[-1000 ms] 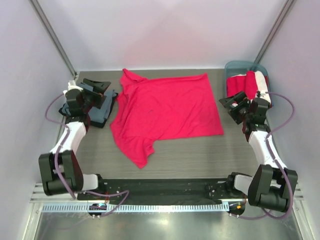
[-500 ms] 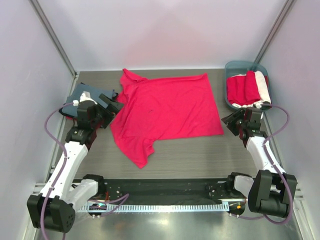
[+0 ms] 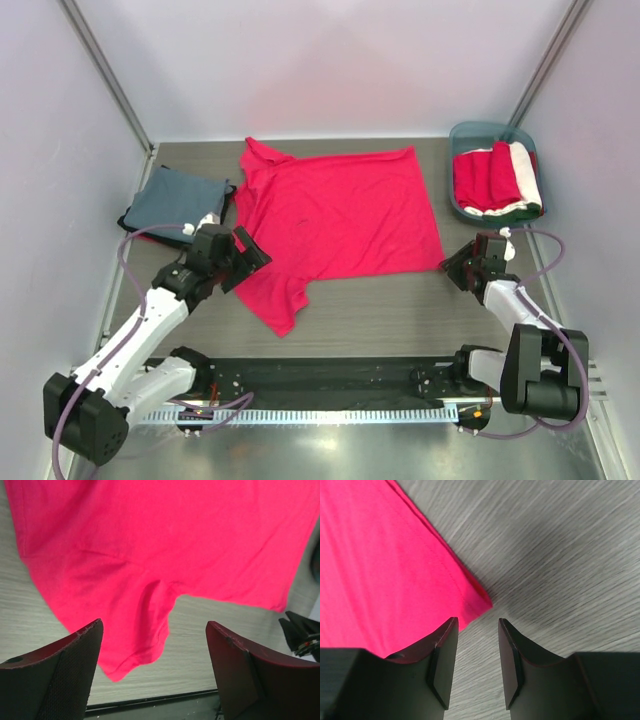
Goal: Fold and stack the t-shirts
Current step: Flatten the tshirt out
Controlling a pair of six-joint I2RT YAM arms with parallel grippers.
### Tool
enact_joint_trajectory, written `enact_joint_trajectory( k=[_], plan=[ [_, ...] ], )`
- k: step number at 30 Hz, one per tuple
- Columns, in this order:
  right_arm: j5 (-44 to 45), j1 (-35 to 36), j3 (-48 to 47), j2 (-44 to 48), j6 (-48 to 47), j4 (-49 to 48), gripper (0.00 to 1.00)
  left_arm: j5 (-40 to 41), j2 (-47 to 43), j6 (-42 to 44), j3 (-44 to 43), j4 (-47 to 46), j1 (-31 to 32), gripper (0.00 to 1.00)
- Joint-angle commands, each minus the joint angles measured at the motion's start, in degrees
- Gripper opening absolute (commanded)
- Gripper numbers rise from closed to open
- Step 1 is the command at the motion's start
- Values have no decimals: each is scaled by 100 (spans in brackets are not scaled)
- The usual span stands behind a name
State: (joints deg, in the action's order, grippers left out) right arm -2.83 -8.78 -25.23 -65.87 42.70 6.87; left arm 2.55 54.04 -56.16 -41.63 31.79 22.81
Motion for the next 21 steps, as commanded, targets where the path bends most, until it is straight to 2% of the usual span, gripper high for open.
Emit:
enact_joint_trajectory(
  k=[1, 6, 12, 16, 18, 21],
  plan=[
    [257, 34, 106, -110, 177, -503, 43, 387, -122, -184, 67, 319, 285, 83],
    [257, 43, 194, -304, 213, -889, 42, 606, -174, -430, 181, 424, 584, 79],
    [485, 51, 159, -602, 353, -1206, 34, 896, -342, -852, 357, 582, 1137, 74],
    [547, 95, 142, -700, 336, -1259, 21, 1213, -333, -1169, 418, 776, 1700, 69],
    [590, 104, 203, -621, 318, -1276, 8, 1397, -219, -1353, 436, 864, 1902, 68],
    [722, 104, 282, -454, 283, -1268, 1, 1564, 79, -1563, 392, 1012, 2341, 64]
  ],
)
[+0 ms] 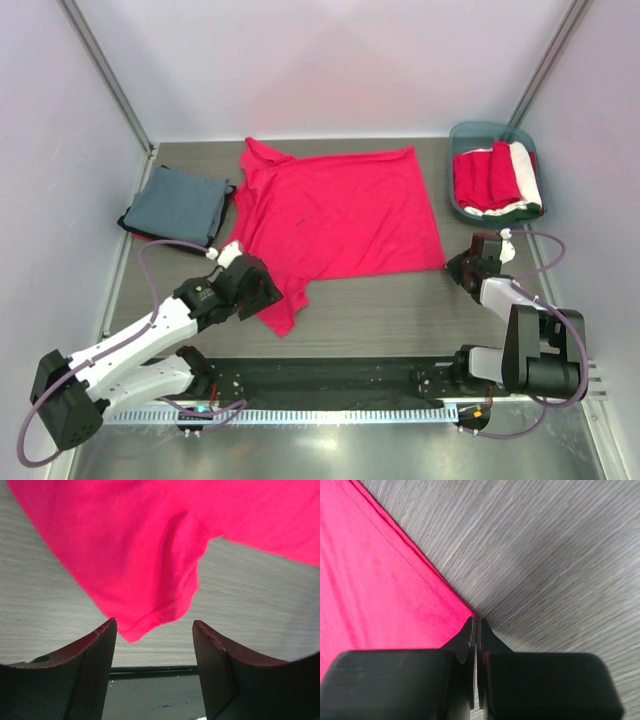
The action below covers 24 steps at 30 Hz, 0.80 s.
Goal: Fold and stack the t-shirts
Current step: Flatten the tshirt out
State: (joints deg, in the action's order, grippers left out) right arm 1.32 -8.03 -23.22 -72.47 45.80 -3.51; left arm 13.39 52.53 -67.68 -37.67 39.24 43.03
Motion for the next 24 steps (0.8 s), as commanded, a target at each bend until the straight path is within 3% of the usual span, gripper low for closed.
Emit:
enact_joint_trajectory(
  k=[1, 12, 19, 24],
  plan=[
    [333, 30, 90, 328, -36, -229, 1, 515, 301, -474, -30, 311, 381, 62],
    [483, 39, 169, 664, -168, -54, 1, 665, 688, -984, 93, 391, 1067, 61],
    [404, 39, 204, 716, -186, -132, 1, 604, 556, -1256, 453, 391, 1173, 48],
    [378, 39, 222, 716, -186, -150, 1, 560, 644, -1318, 524, 207, 1243, 48]
  ],
)
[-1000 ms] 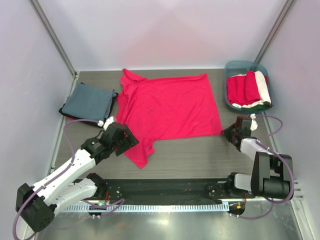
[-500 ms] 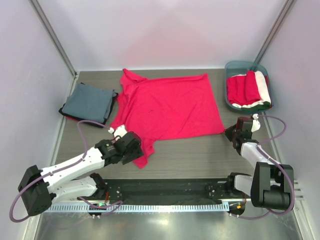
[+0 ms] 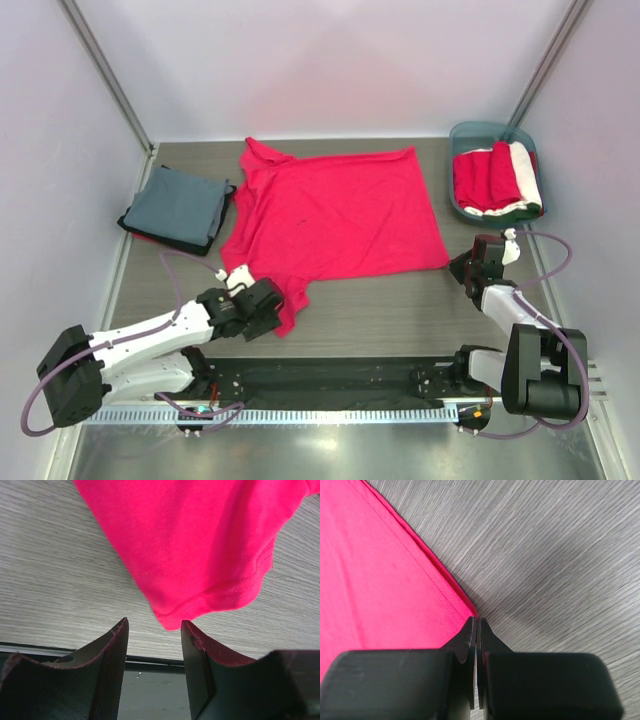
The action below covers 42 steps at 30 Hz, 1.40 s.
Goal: Fold and stack the t-shirts
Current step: Flatten the tshirt out
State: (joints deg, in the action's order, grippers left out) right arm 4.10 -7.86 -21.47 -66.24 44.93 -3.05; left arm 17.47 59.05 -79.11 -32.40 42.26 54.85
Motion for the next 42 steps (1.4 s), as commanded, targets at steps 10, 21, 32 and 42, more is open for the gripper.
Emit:
enact_joint_trajectory(
  k=[10, 21, 32, 42],
  plan=[
    [100, 21, 64, 129, -116, -187, 1, -51, 783, -254, 6, -692, 201, 47],
    [74, 21, 91, 243, -151, -170, 1, -148, 1083, -219, -12, -965, 272, 0],
    [91, 109, 91, 375, -239, -135, 1, 168, -50, -105, -441, -61, 254, 0],
    [310, 276, -181, 498, -212, 216, 1, -130, -253, 1125, -1346, 195, -1045, 0]
  ],
)
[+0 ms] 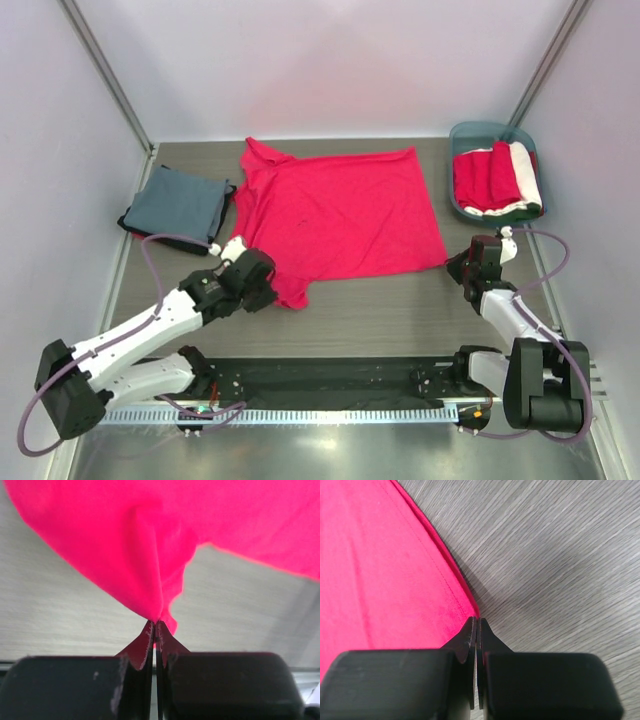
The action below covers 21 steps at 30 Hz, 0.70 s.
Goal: Fold and stack the t-shirts
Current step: Flatten the tshirt out, then fold the tshirt
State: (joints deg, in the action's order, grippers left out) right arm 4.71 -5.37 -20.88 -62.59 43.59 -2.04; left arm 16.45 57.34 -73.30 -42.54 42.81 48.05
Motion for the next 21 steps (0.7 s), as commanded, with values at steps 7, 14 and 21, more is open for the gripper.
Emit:
enact_joint_trajectory(
  k=[7, 14, 21],
  plan=[
    [206, 27, -671, -148, -61, 398, 1, -449, 215, 1414, -1113, -44, -1613, 0],
    [188, 36, -1321, -614, -88, 696, 1, -915, 945, 1880, -1729, -422, -2264, 0],
    [232, 71, -1989, -1159, -97, 916, 1, -995, 1604, 2188, -2564, -589, -2704, 0]
  ],
)
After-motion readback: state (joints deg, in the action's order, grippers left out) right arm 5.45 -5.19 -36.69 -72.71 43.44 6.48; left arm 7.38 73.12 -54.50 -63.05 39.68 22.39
